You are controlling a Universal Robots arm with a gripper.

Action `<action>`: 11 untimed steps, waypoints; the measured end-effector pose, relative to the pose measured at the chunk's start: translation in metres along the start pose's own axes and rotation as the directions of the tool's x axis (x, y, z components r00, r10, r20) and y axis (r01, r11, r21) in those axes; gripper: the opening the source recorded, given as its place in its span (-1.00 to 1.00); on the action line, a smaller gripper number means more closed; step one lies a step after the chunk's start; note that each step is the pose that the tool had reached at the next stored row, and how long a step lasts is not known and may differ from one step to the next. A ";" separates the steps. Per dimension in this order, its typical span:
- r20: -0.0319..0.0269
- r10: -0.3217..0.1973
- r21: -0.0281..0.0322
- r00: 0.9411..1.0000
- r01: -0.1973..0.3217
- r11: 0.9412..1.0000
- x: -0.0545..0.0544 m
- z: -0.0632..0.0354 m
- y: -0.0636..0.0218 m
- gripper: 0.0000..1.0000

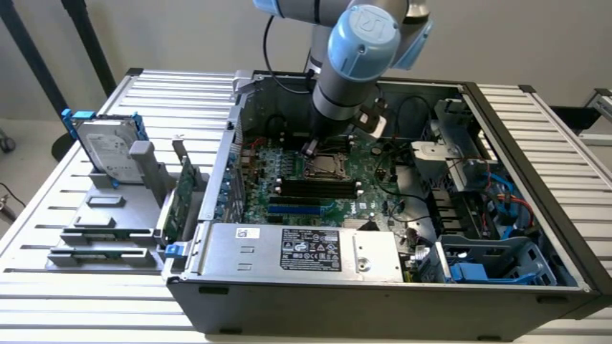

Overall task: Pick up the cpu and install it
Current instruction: 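Close the cpu cover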

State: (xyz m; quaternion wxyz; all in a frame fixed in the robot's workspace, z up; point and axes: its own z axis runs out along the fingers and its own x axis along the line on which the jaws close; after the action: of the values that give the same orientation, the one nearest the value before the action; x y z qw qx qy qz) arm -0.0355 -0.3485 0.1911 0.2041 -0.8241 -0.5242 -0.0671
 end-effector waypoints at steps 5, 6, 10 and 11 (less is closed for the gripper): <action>0.000 0.000 0.001 1.000 0.000 1.000 0.000 -0.0006 0.0028 -0.79; 0.000 0.000 0.001 1.000 0.000 1.000 0.000 -0.0008 0.0035 -0.79; 0.000 0.001 0.002 1.000 -0.001 1.000 0.001 -0.0016 0.0062 -0.79; 0.000 0.001 0.002 1.000 -0.001 1.000 0.001 -0.0017 0.0068 -0.79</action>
State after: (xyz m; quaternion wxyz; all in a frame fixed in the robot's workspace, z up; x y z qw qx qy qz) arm -0.0289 -0.3510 0.1911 0.2051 -0.8240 -0.5239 -0.0662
